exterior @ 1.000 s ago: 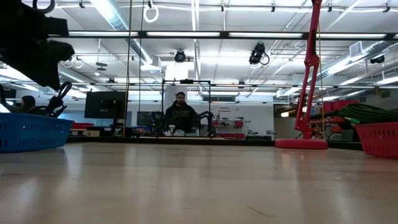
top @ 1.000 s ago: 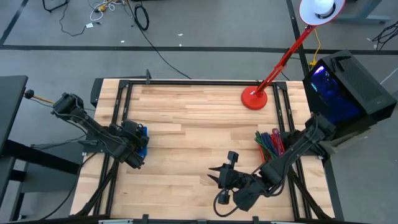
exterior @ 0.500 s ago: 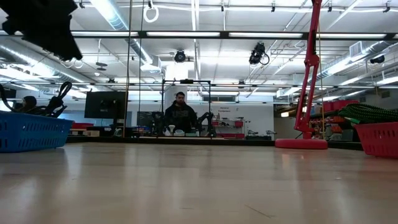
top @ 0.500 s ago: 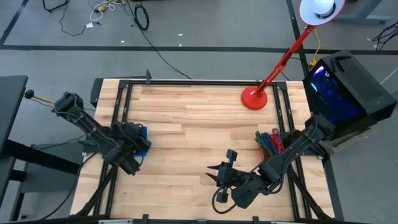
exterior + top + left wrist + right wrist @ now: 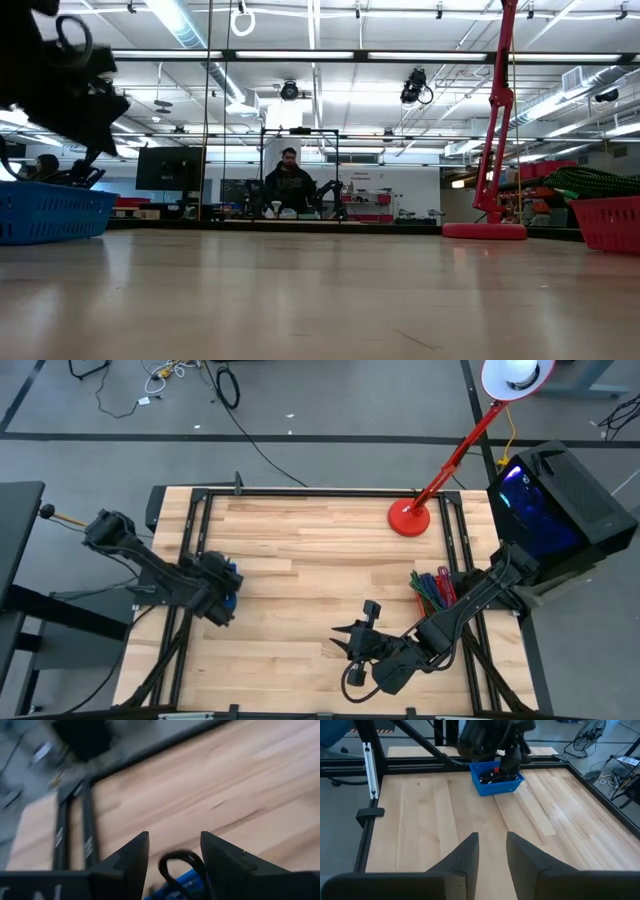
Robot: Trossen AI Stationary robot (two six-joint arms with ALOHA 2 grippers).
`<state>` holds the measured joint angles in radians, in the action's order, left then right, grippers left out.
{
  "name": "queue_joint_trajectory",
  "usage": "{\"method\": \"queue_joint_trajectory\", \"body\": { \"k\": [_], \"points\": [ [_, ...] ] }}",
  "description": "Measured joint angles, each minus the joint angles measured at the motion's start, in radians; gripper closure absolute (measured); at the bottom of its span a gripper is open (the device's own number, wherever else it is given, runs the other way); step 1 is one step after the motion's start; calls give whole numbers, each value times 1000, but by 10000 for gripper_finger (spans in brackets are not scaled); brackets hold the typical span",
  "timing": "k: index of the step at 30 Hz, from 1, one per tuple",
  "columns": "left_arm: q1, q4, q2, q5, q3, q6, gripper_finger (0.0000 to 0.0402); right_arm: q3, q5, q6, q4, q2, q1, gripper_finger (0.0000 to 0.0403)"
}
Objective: Pick & Place USB Port
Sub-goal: Put the black charger cable into the blue basket, then return to Home Position
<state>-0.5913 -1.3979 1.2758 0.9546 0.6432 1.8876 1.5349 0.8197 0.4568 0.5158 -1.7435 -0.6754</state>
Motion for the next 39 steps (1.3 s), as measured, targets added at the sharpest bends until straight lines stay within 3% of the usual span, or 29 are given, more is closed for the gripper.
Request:
{"method": "queue_joint_trajectory", "body": {
  "k": [2,7,14,21,29,31,34,36,39],
  "points": [
    [14,12,0,-58,-41,34,218,0,1,-1,0,0,0,303],
    [17,65,0,-52,-58,20,220,0,1,-10,-3,0,0,303],
    [15,14,0,35,10,12,220,0,1,-10,-8,0,1,303],
    [15,-32,0,26,109,-74,220,0,0,-10,-7,0,2,303],
    [15,13,0,316,151,-82,220,1,6,-48,1,0,2,303],
    [15,65,0,389,151,-134,220,-8,53,-98,11,1,3,303],
    [28,148,0,465,152,-247,219,-26,232,-149,83,1,19,303],
    [44,209,0,492,151,-293,215,-26,335,-111,177,4,53,303],
    [66,301,0,508,152,-376,207,-26,354,39,337,10,142,303]
  ]
}}
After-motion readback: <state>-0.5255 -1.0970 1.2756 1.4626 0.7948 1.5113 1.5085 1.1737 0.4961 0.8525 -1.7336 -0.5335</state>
